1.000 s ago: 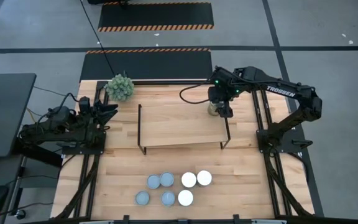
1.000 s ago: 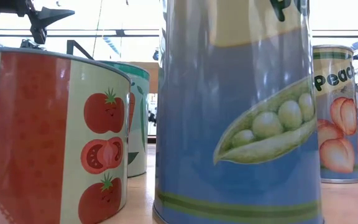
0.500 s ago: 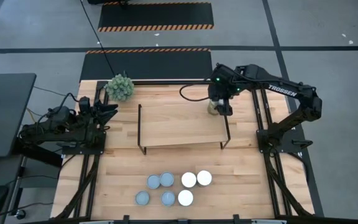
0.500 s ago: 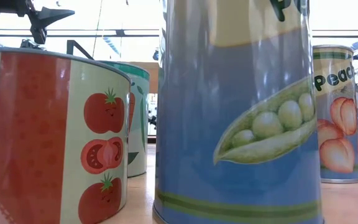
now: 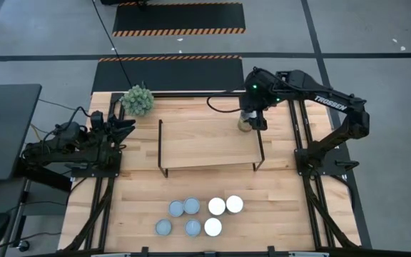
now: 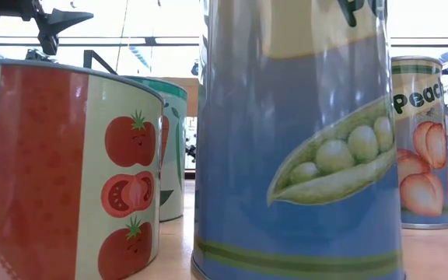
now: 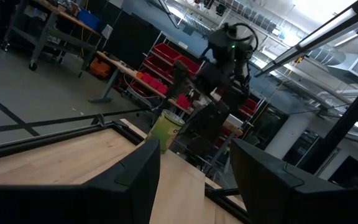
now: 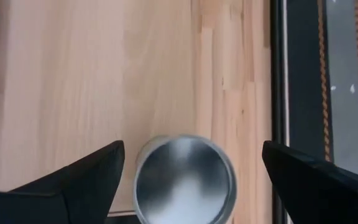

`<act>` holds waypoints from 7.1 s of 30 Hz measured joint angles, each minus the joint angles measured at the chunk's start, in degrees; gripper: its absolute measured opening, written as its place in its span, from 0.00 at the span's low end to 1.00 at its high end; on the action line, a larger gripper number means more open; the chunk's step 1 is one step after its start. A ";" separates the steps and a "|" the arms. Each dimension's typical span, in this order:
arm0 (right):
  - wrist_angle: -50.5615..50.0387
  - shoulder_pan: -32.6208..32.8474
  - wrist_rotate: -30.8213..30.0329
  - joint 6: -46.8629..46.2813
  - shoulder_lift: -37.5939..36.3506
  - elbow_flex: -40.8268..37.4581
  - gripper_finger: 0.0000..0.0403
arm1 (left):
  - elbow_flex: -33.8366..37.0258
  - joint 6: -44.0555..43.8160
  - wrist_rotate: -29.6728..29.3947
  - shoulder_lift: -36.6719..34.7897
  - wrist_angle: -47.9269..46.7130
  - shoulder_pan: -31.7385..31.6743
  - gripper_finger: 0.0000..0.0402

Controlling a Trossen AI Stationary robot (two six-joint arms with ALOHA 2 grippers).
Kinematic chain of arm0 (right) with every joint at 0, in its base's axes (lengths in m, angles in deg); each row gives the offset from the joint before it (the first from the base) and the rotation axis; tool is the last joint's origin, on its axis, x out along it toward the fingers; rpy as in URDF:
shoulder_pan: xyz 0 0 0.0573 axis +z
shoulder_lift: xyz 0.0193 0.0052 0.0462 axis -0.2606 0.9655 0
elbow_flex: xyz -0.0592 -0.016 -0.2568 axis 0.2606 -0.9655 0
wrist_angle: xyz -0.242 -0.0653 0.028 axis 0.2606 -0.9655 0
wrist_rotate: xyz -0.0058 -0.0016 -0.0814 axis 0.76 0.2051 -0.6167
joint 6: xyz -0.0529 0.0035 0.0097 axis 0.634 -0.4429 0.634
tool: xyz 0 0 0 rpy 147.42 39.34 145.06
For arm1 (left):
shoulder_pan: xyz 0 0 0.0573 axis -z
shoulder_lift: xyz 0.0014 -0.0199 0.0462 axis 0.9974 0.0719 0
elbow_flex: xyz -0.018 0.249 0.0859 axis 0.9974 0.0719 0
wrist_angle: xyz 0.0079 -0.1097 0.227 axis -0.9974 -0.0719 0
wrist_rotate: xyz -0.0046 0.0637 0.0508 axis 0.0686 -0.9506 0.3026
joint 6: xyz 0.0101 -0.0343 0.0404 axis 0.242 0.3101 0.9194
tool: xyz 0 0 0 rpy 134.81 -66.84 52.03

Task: Pick and place cans onto a shelf
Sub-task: Put the right green can on the shelf, then put the right dark blue can on the shelf aligned with the green can

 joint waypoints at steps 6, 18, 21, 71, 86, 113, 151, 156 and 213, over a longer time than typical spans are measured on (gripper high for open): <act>2.00 6.67 -0.33 -4.30 0.00 1.24 0.97 | 0.00 0.03 0.01 0.00 0.00 0.00 0.50; 11.05 23.39 -9.01 -18.92 0.82 1.28 0.97 | 0.00 0.51 0.01 0.00 0.00 -0.02 0.50; 13.67 26.60 -9.35 -20.34 2.36 1.22 0.97 | 0.00 0.53 0.01 0.00 0.01 0.00 0.50; 4.30 59.92 -14.42 -65.55 10.71 -8.77 0.89 | 0.00 0.51 0.01 0.00 0.39 -0.02 0.50; 14.85 59.34 -7.54 -71.84 10.69 -20.79 0.91 | 0.00 0.38 0.02 0.00 0.43 -0.01 0.50; 35.10 50.30 -4.17 -56.55 10.62 -35.22 0.98 | 0.00 -8.39 0.64 -0.01 0.70 -0.01 0.50; 62.57 48.13 -7.39 -39.93 10.58 -44.55 0.76 | 0.00 -8.34 0.67 0.00 -0.07 -0.02 0.50; 61.25 47.97 -7.36 -42.75 10.19 -44.33 0.77 | 0.00 -8.36 0.65 0.00 -0.04 -0.01 0.50; 17.66 21.40 -7.46 -27.52 -20.50 -31.64 0.77 | -0.02 -8.34 0.64 0.00 -0.11 -0.02 0.50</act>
